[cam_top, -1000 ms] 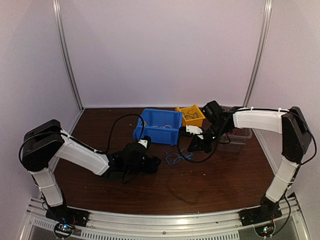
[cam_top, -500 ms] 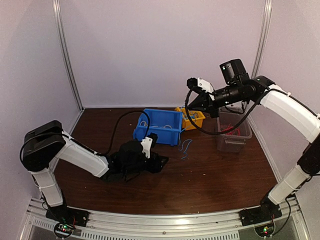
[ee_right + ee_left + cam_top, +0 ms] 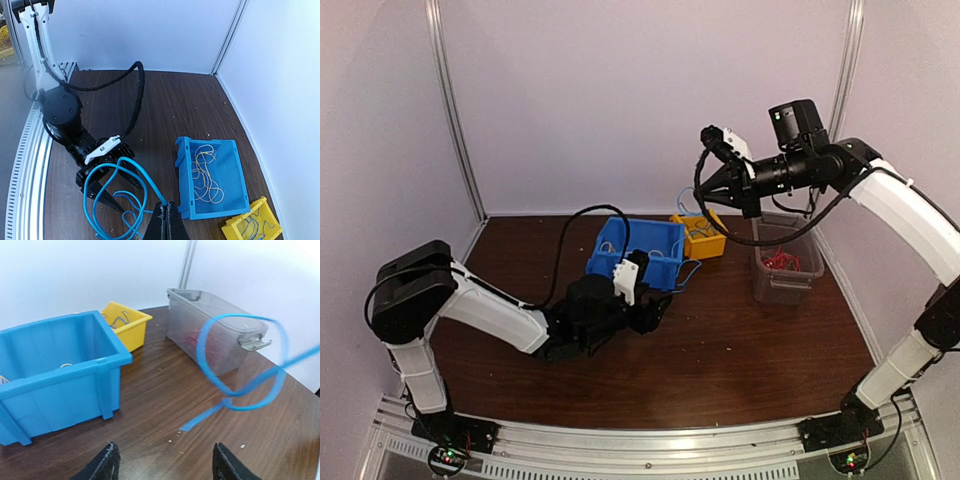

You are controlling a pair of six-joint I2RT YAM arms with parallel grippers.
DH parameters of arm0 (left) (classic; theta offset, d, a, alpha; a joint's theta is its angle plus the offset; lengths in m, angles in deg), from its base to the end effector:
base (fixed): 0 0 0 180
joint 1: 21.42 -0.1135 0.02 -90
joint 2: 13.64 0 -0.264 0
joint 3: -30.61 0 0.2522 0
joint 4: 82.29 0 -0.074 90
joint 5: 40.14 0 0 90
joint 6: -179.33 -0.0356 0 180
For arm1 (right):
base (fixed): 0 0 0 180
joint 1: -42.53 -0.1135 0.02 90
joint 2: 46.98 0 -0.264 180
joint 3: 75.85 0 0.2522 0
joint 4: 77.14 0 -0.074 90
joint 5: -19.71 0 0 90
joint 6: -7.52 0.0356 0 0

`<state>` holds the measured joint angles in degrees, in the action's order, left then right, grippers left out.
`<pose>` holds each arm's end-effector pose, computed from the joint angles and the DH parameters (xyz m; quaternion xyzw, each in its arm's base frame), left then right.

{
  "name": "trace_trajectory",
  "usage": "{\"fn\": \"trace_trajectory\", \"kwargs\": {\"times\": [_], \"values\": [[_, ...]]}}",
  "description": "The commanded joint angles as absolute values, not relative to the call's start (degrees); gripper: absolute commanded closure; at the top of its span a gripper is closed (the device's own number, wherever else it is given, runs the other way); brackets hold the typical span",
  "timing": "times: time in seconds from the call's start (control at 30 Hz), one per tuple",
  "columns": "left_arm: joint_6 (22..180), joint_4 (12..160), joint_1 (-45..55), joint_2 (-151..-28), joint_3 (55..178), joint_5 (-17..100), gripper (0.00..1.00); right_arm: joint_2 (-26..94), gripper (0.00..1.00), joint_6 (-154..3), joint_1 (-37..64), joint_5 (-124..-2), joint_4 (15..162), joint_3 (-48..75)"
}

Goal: Untangle the cables

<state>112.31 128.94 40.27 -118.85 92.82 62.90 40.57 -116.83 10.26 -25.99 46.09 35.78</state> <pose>0.1873 -0.3308 0.1741 0.1879 0.7510 -0.3570 0.5227 0.2596 0.1933 0.4264 -0.5974 0.5799 0.3227 0.4501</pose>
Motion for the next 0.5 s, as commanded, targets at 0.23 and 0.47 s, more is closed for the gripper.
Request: {"fn": "trace_trajectory", "kwargs": {"times": [0.23, 0.47], "values": [[101.8, 143.7, 41.2, -123.4, 93.5, 54.2, 0.35, 39.4, 1.0, -111.9, 9.9, -20.7, 46.6, 38.2], [100.7, 143.7, 41.7, -122.9, 91.8, 45.3, 0.36, 39.1, 1.0, -112.0, 9.9, -20.9, 46.8, 37.2]]}}
